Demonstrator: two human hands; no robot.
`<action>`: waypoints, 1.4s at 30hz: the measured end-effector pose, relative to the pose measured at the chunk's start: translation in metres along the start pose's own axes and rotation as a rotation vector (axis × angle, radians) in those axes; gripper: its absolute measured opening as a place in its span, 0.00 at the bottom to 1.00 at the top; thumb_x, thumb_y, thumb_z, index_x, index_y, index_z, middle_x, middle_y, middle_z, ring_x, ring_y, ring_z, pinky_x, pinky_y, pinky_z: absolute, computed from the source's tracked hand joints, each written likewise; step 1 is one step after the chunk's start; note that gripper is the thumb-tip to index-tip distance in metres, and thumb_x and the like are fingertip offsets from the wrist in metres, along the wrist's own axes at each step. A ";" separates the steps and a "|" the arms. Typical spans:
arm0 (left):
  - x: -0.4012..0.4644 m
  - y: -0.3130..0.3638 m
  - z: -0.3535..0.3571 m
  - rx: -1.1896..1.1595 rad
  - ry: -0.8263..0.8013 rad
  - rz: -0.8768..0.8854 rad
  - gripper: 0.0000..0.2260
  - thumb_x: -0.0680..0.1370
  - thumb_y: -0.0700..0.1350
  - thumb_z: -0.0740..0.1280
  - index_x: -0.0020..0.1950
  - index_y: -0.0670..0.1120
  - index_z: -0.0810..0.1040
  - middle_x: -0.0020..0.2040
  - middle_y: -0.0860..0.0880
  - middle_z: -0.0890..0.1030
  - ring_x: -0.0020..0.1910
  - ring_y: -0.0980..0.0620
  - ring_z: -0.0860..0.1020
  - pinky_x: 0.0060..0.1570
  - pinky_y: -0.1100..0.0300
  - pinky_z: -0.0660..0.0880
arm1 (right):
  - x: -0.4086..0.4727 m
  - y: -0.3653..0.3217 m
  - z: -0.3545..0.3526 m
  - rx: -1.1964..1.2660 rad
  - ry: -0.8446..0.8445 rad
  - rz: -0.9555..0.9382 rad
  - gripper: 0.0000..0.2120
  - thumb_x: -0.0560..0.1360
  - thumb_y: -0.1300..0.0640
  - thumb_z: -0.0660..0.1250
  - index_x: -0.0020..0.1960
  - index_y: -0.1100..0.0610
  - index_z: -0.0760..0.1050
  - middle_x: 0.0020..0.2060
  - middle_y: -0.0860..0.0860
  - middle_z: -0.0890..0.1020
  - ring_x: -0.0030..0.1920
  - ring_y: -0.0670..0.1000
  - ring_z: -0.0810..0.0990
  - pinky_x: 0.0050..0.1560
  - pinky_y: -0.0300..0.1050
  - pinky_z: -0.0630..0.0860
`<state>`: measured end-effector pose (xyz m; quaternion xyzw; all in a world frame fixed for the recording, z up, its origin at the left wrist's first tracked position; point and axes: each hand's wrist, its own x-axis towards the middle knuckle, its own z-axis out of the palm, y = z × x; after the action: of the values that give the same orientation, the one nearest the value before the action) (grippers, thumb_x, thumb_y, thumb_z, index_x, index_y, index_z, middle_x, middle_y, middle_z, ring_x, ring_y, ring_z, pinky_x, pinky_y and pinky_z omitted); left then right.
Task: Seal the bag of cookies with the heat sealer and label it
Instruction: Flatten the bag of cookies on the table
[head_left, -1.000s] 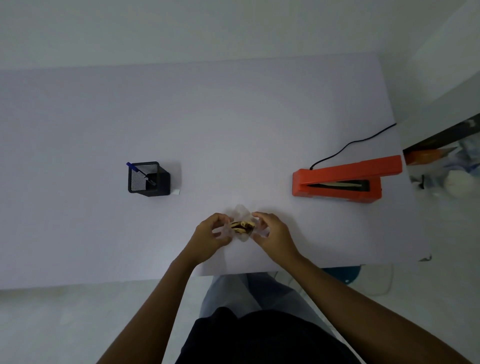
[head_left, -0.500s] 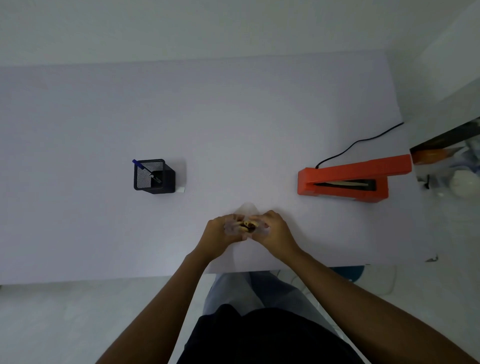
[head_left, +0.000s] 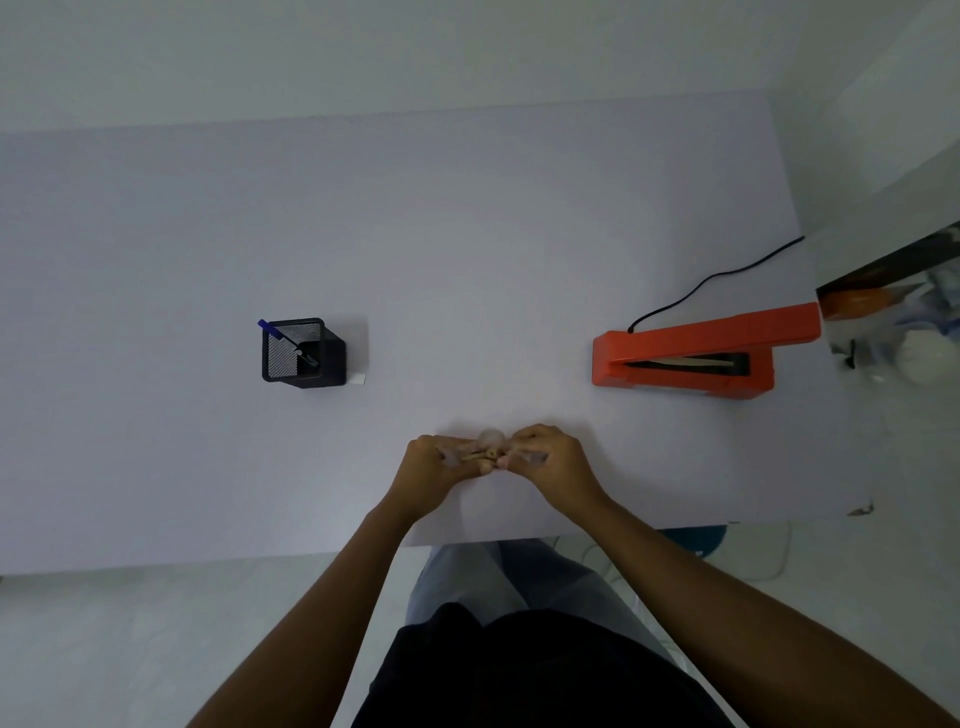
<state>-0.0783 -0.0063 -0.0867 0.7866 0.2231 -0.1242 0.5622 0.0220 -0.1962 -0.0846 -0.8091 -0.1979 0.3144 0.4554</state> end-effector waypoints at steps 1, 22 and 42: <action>0.000 0.001 0.000 -0.022 -0.001 0.012 0.17 0.72 0.59 0.71 0.55 0.50 0.86 0.50 0.55 0.86 0.46 0.57 0.82 0.52 0.59 0.80 | 0.001 0.000 -0.001 0.019 -0.001 -0.001 0.11 0.71 0.59 0.77 0.53 0.62 0.85 0.48 0.57 0.85 0.49 0.53 0.82 0.53 0.39 0.77; -0.003 0.017 -0.009 -0.333 0.014 -0.076 0.08 0.75 0.46 0.72 0.52 0.48 0.86 0.49 0.53 0.86 0.48 0.50 0.83 0.52 0.57 0.80 | 0.006 -0.013 -0.011 0.324 -0.135 0.241 0.19 0.72 0.53 0.76 0.62 0.56 0.82 0.58 0.49 0.84 0.58 0.46 0.82 0.60 0.39 0.78; -0.002 0.008 -0.020 -0.413 0.007 -0.157 0.08 0.75 0.44 0.73 0.51 0.41 0.86 0.46 0.45 0.87 0.47 0.47 0.84 0.50 0.57 0.81 | 0.000 -0.005 -0.005 0.428 -0.100 0.293 0.13 0.76 0.54 0.71 0.58 0.59 0.83 0.52 0.49 0.87 0.54 0.47 0.85 0.56 0.39 0.80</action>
<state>-0.0773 0.0096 -0.0725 0.6353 0.3064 -0.1165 0.6992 0.0253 -0.1966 -0.0789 -0.6978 -0.0298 0.4512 0.5556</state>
